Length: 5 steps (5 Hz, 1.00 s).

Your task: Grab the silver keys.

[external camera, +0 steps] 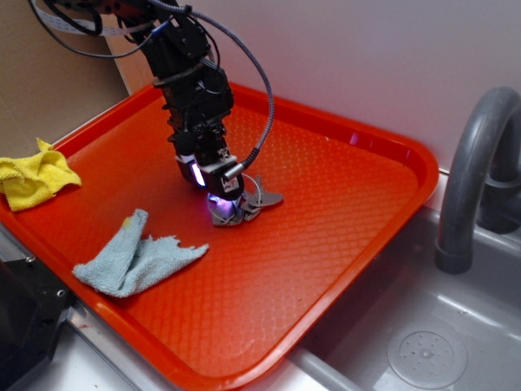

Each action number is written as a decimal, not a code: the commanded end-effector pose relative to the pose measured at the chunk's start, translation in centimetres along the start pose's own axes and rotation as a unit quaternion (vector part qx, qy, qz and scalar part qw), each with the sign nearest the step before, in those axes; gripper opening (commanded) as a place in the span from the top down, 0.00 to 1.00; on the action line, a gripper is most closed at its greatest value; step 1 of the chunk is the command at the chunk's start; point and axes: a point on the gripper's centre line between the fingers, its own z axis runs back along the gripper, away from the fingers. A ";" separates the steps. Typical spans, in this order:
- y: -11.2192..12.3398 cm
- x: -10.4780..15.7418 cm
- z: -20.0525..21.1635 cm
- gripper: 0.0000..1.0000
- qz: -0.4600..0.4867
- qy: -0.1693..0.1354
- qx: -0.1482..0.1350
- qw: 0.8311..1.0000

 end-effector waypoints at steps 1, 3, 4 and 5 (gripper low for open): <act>-2.0 -0.2 0.0 1.00 -0.004 -0.021 0.026 0.999; -0.2 -0.9 5.9 1.00 0.009 -0.088 0.071 0.994; 2.6 -2.9 11.8 1.00 0.038 -0.167 0.064 0.983; 2.8 -5.2 17.0 1.00 0.065 -0.200 0.073 0.975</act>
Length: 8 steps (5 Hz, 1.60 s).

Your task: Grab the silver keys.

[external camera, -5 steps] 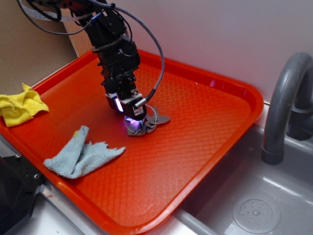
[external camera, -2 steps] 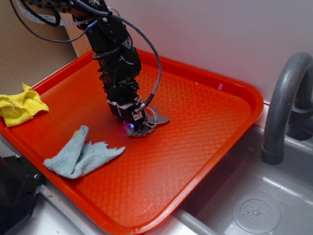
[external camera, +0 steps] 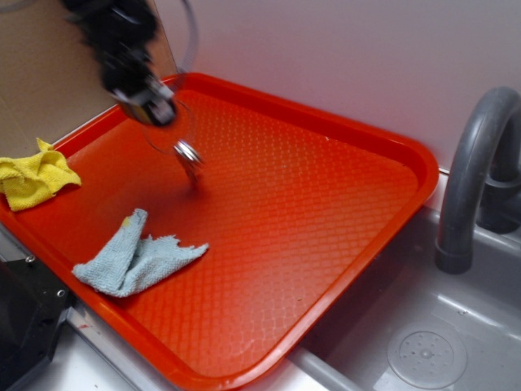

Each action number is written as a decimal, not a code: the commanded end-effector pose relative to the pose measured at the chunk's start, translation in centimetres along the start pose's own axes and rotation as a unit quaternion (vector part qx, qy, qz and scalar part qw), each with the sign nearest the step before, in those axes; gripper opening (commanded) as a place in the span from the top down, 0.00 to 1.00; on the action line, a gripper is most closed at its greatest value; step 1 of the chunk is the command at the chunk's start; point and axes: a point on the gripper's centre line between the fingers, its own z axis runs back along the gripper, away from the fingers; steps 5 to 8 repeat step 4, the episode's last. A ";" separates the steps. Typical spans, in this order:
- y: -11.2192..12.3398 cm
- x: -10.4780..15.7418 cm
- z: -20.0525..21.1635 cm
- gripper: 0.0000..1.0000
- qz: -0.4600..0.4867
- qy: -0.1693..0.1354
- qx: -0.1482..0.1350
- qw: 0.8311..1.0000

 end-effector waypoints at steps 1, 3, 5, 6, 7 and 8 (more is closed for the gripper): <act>0.2 -0.9 10.7 1.00 0.038 -0.057 0.073 0.995; -0.1 -1.1 9.9 1.00 0.065 -0.010 0.158 0.985; -0.3 -1.1 8.8 1.00 0.050 -0.002 0.149 0.988; -0.3 -1.1 8.8 1.00 0.050 -0.002 0.149 0.988; -0.3 -1.1 8.8 1.00 0.050 -0.002 0.149 0.988; -0.3 -1.1 8.8 1.00 0.050 -0.002 0.149 0.988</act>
